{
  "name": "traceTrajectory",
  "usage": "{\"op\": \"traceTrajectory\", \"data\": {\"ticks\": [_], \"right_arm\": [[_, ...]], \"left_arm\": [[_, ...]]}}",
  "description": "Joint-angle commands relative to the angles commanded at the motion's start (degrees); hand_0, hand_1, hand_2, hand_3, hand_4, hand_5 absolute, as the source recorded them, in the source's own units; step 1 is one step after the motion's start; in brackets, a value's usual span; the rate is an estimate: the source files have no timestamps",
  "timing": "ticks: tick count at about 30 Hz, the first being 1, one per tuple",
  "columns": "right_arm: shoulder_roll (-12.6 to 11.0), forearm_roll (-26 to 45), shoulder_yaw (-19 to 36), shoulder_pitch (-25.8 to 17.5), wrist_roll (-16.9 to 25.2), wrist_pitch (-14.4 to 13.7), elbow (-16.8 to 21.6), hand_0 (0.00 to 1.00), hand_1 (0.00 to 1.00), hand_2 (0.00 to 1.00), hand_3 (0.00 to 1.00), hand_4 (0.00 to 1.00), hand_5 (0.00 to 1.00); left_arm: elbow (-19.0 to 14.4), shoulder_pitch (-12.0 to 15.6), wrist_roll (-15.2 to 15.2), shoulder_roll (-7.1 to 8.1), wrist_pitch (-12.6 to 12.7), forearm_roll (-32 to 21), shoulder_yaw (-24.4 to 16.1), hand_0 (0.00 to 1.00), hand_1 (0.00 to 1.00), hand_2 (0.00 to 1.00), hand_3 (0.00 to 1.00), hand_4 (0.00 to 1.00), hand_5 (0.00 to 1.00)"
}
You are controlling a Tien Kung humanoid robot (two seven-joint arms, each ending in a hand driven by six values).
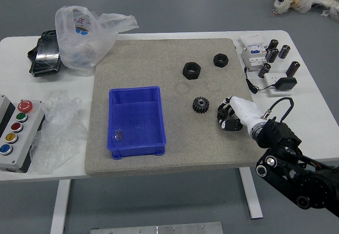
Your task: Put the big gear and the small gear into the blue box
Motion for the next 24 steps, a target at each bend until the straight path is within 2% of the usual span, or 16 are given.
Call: {"op": "traceTrajectory", "data": {"ticks": [5, 6, 11, 12, 17, 18, 23, 24], "right_arm": [[0.13, 1.03, -1.3, 3.41, 1.14, -1.2, 1.92, 0.324, 0.496, 0.268, 0.435, 0.288, 0.035], [0.41, 1.77, -1.91, 4.37, 1.63, -1.62, 2.35, 0.336, 0.502, 0.277, 0.451, 0.305, 0.002], [3.49, 5.6, -7.06, 10.17, 3.98, -2.78, 3.9, 0.336, 0.502, 0.277, 0.451, 0.305, 0.002], [4.07, 6.04, -8.01, 11.14, 4.24, -2.92, 4.09, 0.412, 0.548, 0.486, 0.496, 0.454, 0.002], [6.15, 9.65, -13.04, 14.65, 6.75, -4.38, 6.02, 0.412, 0.548, 0.486, 0.496, 0.454, 0.002], [6.44, 10.47, -14.03, 15.2, 7.42, -4.77, 6.28, 0.517, 0.605, 0.576, 0.513, 0.447, 0.002], [8.18, 14.14, -18.86, 17.74, 10.21, -5.51, 6.12, 0.517, 0.605, 0.576, 0.513, 0.447, 0.002], [8.4, 14.47, -19.32, 18.0, 10.4, -5.41, 5.95, 0.578, 0.643, 0.612, 0.54, 0.45, 0.002]], "left_arm": [[-0.04, 0.02, 0.16, 0.05, -0.06, 0.3, -0.25, 0.72, 0.669, 0.666, 0.754, 0.74, 0.458], [-0.05, 0.02, 0.21, 0.07, -0.09, 0.41, -0.33, 0.72, 0.669, 0.666, 0.755, 0.74, 0.458], [-0.12, -0.12, 0.37, 0.1, -0.21, 0.83, -0.55, 0.72, 0.669, 0.666, 0.755, 0.74, 0.458], [-0.12, -0.15, 0.38, 0.11, -0.21, 0.85, -0.55, 0.719, 0.668, 0.665, 0.754, 0.74, 0.459], [-0.19, -0.12, 0.69, 0.14, -0.37, 1.45, -1.01, 0.719, 0.668, 0.665, 0.754, 0.74, 0.459], [-0.2, -0.09, 0.76, 0.14, -0.39, 1.56, -1.12, 0.719, 0.668, 0.666, 0.754, 0.74, 0.459], [-0.24, -0.19, 0.91, 0.14, -0.47, 1.91, -1.37, 0.719, 0.668, 0.666, 0.754, 0.74, 0.459], [-0.24, -0.24, 0.89, 0.13, -0.48, 1.93, -1.35, 0.72, 0.669, 0.666, 0.754, 0.74, 0.459]]}}
